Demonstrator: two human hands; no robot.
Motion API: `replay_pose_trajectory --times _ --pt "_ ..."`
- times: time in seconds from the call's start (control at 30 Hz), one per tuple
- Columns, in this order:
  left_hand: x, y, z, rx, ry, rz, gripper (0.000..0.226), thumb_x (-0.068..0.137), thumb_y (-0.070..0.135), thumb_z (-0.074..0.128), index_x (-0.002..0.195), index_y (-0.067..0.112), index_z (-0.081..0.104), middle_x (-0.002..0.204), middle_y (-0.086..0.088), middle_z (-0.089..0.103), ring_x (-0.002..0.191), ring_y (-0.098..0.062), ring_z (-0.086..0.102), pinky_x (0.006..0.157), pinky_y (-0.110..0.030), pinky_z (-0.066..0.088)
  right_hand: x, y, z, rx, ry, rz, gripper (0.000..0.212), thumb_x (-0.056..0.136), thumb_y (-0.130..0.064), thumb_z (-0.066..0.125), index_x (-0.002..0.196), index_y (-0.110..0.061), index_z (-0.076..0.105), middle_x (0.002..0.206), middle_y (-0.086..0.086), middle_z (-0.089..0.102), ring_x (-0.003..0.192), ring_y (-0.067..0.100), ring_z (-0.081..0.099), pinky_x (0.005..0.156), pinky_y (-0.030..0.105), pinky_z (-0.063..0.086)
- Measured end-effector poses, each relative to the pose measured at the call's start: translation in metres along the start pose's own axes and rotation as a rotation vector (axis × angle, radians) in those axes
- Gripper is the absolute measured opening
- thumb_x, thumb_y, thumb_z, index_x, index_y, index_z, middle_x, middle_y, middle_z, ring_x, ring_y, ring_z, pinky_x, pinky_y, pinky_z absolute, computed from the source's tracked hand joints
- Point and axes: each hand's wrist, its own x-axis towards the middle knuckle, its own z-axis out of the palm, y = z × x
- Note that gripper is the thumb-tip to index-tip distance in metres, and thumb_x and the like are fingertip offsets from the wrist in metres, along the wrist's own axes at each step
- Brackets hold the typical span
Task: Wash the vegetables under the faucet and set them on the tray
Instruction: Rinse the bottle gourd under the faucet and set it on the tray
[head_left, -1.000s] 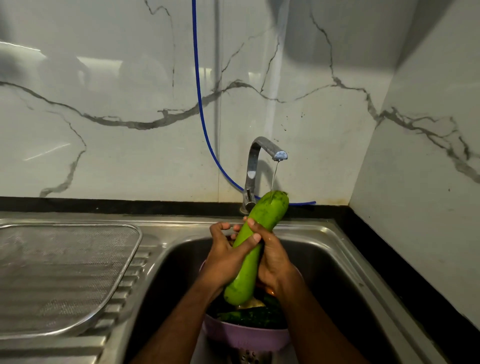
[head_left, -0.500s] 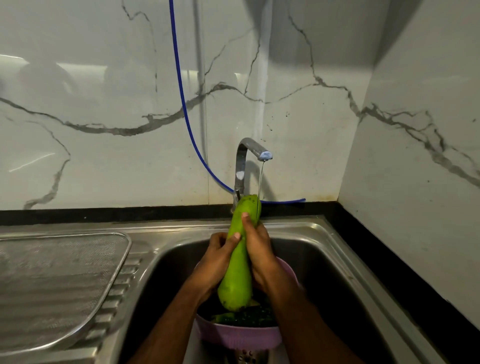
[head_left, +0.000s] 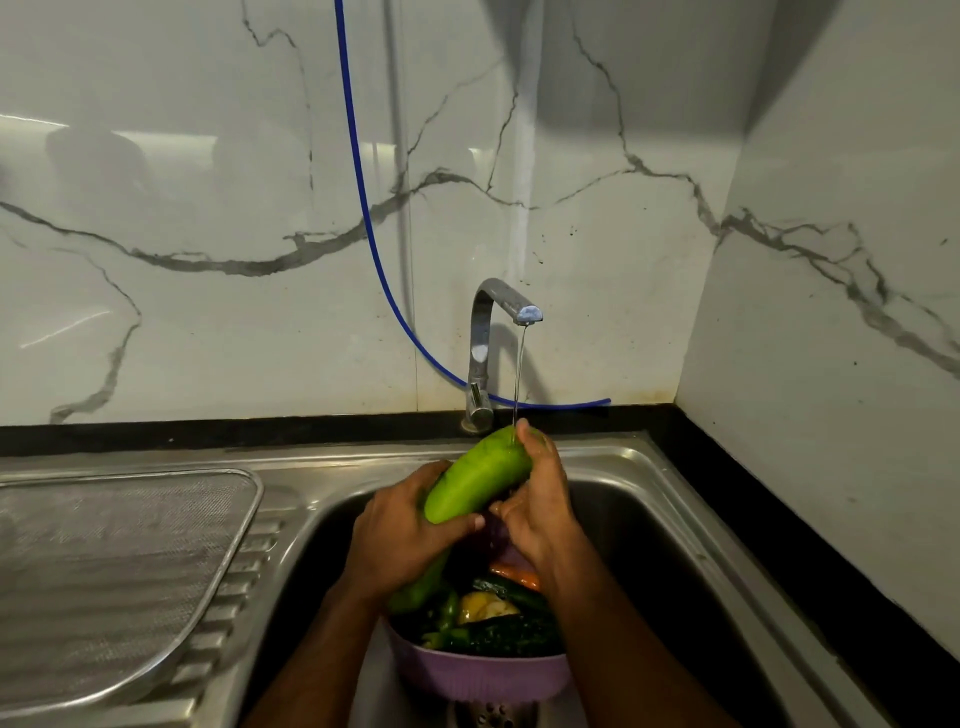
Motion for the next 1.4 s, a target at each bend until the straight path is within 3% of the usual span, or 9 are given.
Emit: replay_pose_trajectory --times 0.2,0.43,0.63,0.77,0.87,1.03,1.2,1.3,1.4 --pt "-0.006 0.002 -0.002 -0.647 -0.262 -0.207 0.045 0.067 0.041 0.086 0.103 0.016 0.079 0.094 -0.011 0.078 0.085 -0.026 0.075 0.074 -0.039 0.059 -0.006 -0.012 -0.005 0.110 -0.183 0.029 0.025 0.100 -0.038 0.058 0.103 -0.017 0.070 0.109 0.011 0.071 0.093 0.025 0.070 0.082 0.045 0.059" --pt "-0.009 0.000 -0.010 -0.794 -0.285 -0.324 0.040 0.071 0.027 0.085 0.102 0.004 0.077 0.089 -0.024 0.074 0.072 -0.029 0.068 0.062 -0.031 0.054 -0.014 -0.017 -0.001 0.135 -0.289 0.048 0.028 0.106 -0.025 0.049 0.118 -0.009 0.068 0.113 0.013 0.072 0.098 0.027 0.069 0.096 0.050 0.052" --pt "-0.008 0.000 -0.015 -0.737 -0.317 -0.246 0.052 0.064 0.027 0.090 0.110 0.009 0.076 0.101 -0.017 0.077 0.088 -0.028 0.073 0.073 -0.034 0.059 -0.004 -0.012 0.008 0.095 -0.041 0.043 0.023 0.101 -0.030 0.062 0.087 -0.015 0.070 0.090 0.007 0.074 0.082 0.022 0.071 0.079 0.043 0.059" --pt "-0.009 0.006 -0.019 -0.731 -0.324 -0.219 0.045 0.071 0.016 0.086 0.113 0.007 0.074 0.100 -0.015 0.077 0.085 -0.024 0.073 0.068 -0.029 0.058 -0.001 -0.013 0.007 0.099 -0.023 0.060 0.027 0.099 -0.033 0.064 0.082 -0.013 0.067 0.086 0.009 0.072 0.085 0.026 0.068 0.088 0.046 0.057" --pt "-0.012 0.009 -0.018 -0.765 -0.319 -0.243 0.041 0.073 0.018 0.085 0.112 0.007 0.075 0.099 -0.016 0.077 0.083 -0.023 0.072 0.067 -0.029 0.057 -0.004 -0.011 0.008 0.054 -0.056 0.071 0.025 0.095 -0.037 0.068 0.089 -0.012 0.070 0.085 0.011 0.073 0.082 0.027 0.068 0.079 0.042 0.057" --pt "-0.011 0.010 -0.013 -0.832 -0.328 -0.319 0.040 0.075 0.032 0.080 0.105 0.005 0.077 0.098 -0.025 0.074 0.080 -0.029 0.068 0.071 -0.034 0.055 -0.008 -0.002 0.013 0.040 -0.104 -0.040 0.049 0.084 -0.050 0.072 0.117 -0.014 0.067 0.105 0.018 0.073 0.101 0.032 0.068 0.103 0.053 0.051" --pt "-0.007 0.030 -0.008 -1.023 -0.407 -0.482 0.048 0.085 0.041 0.067 0.107 -0.002 0.073 0.097 -0.032 0.070 0.075 -0.035 0.068 0.068 -0.042 0.059 -0.015 0.008 0.013 -0.043 -0.181 -0.132 0.065 0.074 -0.040 0.081 0.133 -0.024 0.059 0.113 0.020 0.070 0.087 0.033 0.072 0.078 0.048 0.060" --pt "-0.006 0.033 -0.011 -1.114 -0.516 -0.628 0.059 0.090 0.050 0.060 0.116 -0.002 0.068 0.096 -0.030 0.066 0.072 -0.037 0.065 0.062 -0.042 0.060 -0.009 0.016 0.010 -0.157 -0.184 -0.074 0.088 0.059 -0.033 0.097 0.138 -0.034 0.056 0.129 0.019 0.068 0.103 0.037 0.071 0.081 0.051 0.062" --pt "-0.005 0.027 -0.013 -1.163 -0.644 -0.685 0.067 0.090 0.057 0.058 0.115 -0.004 0.068 0.094 -0.030 0.062 0.071 -0.037 0.063 0.064 -0.042 0.059 -0.013 0.011 0.011 -0.233 -0.091 -0.079 0.076 0.063 -0.030 0.092 0.131 -0.031 0.059 0.123 0.015 0.070 0.105 0.035 0.071 0.080 0.049 0.063"
